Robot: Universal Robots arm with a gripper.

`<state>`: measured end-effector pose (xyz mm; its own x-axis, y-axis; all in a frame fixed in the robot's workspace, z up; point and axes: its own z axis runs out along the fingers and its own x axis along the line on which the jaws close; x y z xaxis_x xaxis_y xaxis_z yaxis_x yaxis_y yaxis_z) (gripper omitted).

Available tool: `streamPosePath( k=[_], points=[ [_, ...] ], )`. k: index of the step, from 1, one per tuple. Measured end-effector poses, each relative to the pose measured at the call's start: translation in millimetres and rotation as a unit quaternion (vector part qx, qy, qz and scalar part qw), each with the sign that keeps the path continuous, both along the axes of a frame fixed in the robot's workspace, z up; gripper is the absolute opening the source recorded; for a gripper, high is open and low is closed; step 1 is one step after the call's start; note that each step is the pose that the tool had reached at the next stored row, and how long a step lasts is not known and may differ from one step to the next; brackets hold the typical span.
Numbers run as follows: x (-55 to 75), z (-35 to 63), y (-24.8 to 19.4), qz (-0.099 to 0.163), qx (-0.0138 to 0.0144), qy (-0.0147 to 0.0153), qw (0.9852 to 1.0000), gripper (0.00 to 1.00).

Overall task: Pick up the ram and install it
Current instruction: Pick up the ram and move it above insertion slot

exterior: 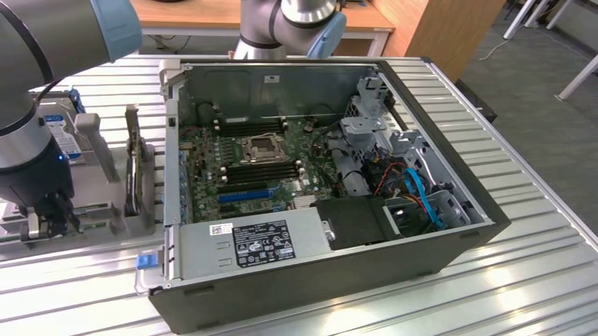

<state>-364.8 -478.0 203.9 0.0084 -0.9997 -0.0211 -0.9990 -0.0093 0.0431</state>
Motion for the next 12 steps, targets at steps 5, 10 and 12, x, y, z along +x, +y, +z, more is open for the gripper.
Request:
streamPosePath(
  k=[5,10,12],
  points=[
    [0.0,4.3,0.0,0.0,0.0001,-0.0001,1.0,0.11],
    [0.2,10.2,0.1,0.0,0.0001,-0.0001,1.0,0.11],
    [0.4,13.3,0.0,0.0,0.0001,-0.0001,1.0,0.11]
  ],
)
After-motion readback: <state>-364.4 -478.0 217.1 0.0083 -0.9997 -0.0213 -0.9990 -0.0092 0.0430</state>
